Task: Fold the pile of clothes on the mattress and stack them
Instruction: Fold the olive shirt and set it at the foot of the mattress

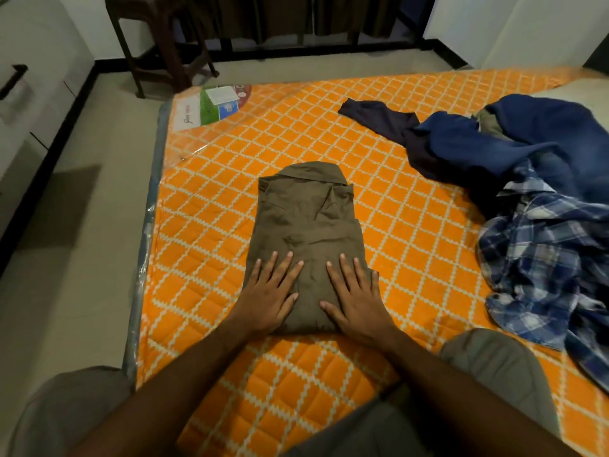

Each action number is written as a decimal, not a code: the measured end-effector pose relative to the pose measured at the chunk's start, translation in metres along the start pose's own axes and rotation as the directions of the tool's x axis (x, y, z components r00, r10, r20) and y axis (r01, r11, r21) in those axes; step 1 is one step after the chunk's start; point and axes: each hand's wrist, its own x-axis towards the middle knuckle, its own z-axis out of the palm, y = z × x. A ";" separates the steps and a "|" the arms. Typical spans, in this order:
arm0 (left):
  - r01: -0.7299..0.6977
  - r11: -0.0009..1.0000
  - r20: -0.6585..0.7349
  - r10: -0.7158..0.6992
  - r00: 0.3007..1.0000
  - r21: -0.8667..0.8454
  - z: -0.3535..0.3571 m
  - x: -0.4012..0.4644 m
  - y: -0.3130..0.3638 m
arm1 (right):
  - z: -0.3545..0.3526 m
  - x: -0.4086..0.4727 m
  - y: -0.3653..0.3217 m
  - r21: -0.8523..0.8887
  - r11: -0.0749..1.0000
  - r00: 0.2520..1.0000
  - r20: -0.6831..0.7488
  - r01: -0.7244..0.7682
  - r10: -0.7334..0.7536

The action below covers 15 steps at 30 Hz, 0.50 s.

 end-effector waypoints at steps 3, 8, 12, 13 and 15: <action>-0.110 0.994 -0.007 0.110 0.994 0.020 -0.011 -0.016 0.010 | -0.014 -0.012 -0.001 -0.063 0.976 0.978 -0.008 0.208 -0.209; -0.070 0.986 0.081 0.059 0.995 0.151 -0.003 -0.033 0.008 | -0.006 -0.011 -0.004 -0.208 0.936 0.958 0.088 0.286 -0.273; 0.093 0.985 0.122 -0.112 0.986 0.146 -0.012 -0.013 0.022 | -0.025 0.006 -0.020 -0.254 0.953 0.978 0.172 0.164 -0.122; 0.103 0.985 0.210 -0.130 0.969 0.137 -0.020 -0.010 0.029 | -0.028 0.007 -0.024 -0.257 0.956 0.974 0.208 0.139 -0.085; 0.096 0.989 0.381 -0.131 0.915 0.110 -0.042 -0.009 0.039 | -0.036 0.005 -0.031 -0.254 0.959 0.948 0.315 0.125 -0.040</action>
